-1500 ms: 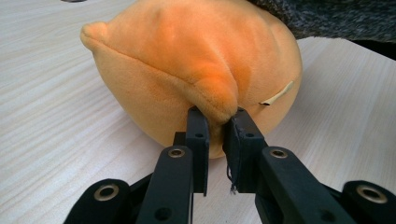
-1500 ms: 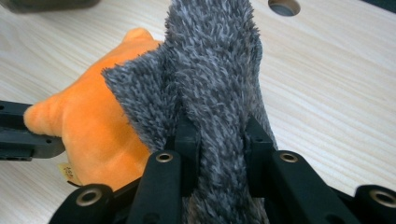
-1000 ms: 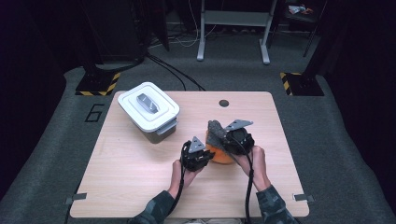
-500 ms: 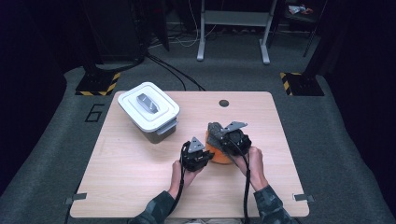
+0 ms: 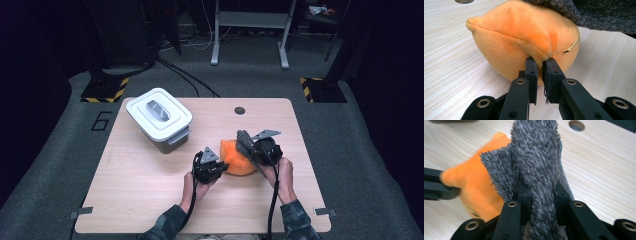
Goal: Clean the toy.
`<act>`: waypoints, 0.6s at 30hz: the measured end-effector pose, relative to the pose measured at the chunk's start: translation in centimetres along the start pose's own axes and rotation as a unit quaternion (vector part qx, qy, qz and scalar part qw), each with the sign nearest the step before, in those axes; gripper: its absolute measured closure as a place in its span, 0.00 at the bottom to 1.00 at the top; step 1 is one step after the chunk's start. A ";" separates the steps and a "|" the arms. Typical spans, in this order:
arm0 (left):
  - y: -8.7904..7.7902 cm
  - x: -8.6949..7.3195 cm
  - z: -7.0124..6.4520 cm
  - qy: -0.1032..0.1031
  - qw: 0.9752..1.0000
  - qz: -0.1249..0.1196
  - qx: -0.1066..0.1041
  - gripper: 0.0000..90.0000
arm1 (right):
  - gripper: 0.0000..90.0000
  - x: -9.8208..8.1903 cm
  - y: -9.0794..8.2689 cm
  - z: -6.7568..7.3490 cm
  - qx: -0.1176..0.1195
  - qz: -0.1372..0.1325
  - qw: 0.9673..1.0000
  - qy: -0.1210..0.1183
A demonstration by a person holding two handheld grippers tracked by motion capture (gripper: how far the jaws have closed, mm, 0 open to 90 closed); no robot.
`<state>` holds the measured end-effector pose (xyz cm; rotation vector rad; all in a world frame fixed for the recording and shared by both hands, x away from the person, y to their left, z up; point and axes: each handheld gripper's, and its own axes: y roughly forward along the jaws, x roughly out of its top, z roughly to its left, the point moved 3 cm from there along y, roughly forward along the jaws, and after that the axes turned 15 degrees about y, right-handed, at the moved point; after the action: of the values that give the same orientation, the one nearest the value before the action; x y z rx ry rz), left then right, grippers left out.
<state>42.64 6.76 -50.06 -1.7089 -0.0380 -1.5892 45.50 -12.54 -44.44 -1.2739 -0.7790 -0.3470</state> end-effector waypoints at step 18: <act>0.1 -0.2 0.1 0.000 1.000 0.004 0.004 0.95 | 0.81 -1.5 1.8 -4.6 -0.022 0.031 0.998 0.058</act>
<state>42.74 6.82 -50.27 -1.6999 -0.0378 -1.5813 47.06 -16.60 -47.21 -1.3041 -0.6355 -0.3858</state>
